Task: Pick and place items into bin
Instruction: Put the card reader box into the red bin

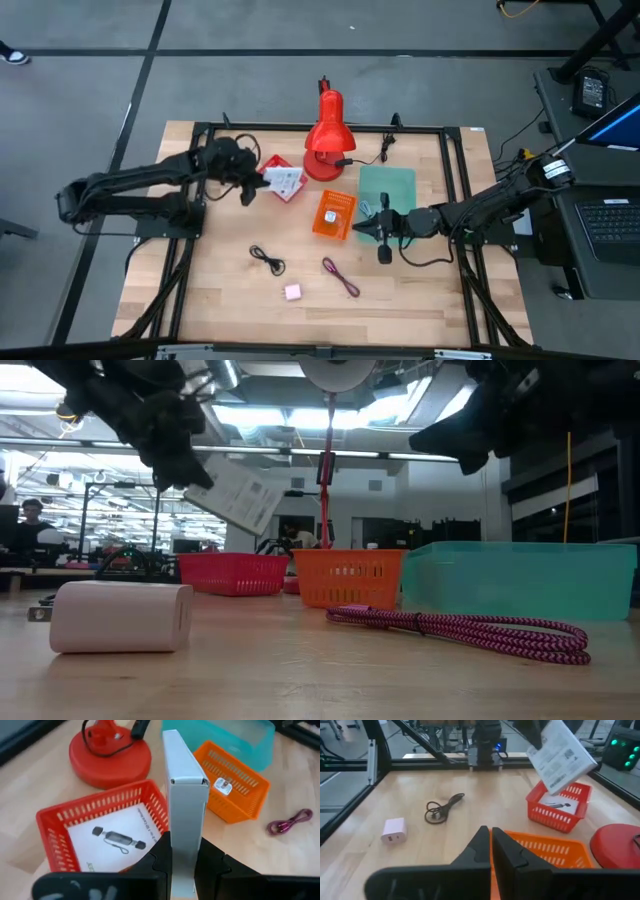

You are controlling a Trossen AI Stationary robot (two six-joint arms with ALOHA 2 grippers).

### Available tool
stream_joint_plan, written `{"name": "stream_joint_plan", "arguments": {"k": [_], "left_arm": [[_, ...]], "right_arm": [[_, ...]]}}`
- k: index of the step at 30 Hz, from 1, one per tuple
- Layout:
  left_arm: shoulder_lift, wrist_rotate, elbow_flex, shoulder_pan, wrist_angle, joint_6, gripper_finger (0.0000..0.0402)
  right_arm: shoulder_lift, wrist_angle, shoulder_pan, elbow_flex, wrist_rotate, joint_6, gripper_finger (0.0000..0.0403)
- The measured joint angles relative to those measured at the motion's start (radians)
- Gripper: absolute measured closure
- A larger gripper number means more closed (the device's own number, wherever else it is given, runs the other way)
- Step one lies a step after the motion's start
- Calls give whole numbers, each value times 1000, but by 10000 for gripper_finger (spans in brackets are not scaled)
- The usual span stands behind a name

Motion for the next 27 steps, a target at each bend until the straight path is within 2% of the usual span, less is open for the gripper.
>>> {"name": "stream_joint_plan", "arguments": {"k": [2,6,12,15,17,21,27], "left_arm": [[25,61,17,62,-24,11,361],[103,118,99,147,-121,69,361],[258,142,255,202,-295,227,361],[329,222,304,229,-329,299,361],[366,270,326,252,-342,339,361],[422,274,353,310,-380,376,361],[498,300,357,373,-454,402,361]], "right_arm": [[0,1,-4,0,-3,0,402],[0,1,-13,0,-3,-12,402],[0,-3,-31,0,-3,-26,401],[0,-14,-36,0,-3,-26,401],[0,-15,-37,0,-12,-29,401],[0,-17,-37,0,-50,-52,401],[0,-16,-39,0,-53,-119,401]]}}
